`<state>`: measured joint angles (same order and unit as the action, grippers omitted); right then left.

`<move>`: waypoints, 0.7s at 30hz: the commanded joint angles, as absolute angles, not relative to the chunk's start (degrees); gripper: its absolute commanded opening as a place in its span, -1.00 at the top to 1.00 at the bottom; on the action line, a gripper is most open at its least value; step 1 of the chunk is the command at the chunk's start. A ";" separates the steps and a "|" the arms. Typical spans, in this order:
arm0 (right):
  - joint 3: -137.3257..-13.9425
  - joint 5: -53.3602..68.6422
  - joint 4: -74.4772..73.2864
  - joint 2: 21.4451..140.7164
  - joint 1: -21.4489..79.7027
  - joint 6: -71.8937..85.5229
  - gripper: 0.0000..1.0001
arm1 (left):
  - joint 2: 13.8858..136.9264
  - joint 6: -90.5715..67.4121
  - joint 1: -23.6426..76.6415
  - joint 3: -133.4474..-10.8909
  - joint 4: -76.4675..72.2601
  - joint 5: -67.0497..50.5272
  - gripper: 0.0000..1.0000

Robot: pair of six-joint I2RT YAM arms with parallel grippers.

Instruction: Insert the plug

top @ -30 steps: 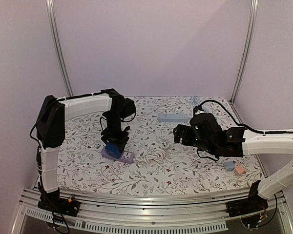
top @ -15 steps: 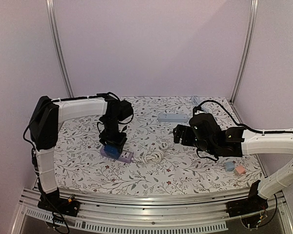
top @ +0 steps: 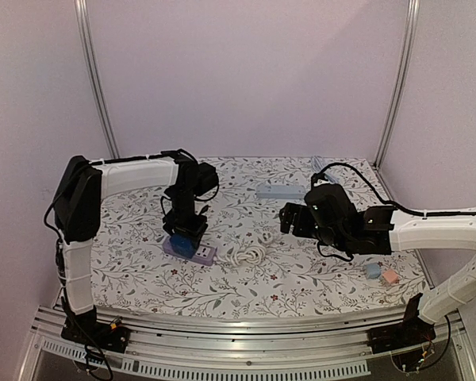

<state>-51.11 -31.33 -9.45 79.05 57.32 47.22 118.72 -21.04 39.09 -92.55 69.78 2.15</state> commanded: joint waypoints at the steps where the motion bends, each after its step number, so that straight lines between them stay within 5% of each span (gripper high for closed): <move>1: -52.57 -32.26 -10.13 79.93 57.25 46.33 -0.98 | 131.07 -17.29 37.63 -90.74 63.72 0.87 0.66; 14: -52.86 -32.60 -10.11 80.63 57.24 46.28 -0.98 | 128.00 -18.05 36.74 -84.52 57.78 1.42 0.51; 21: -52.91 -32.69 -10.27 80.60 57.25 46.25 -0.98 | 122.66 -18.17 36.80 -86.14 57.74 2.38 -0.20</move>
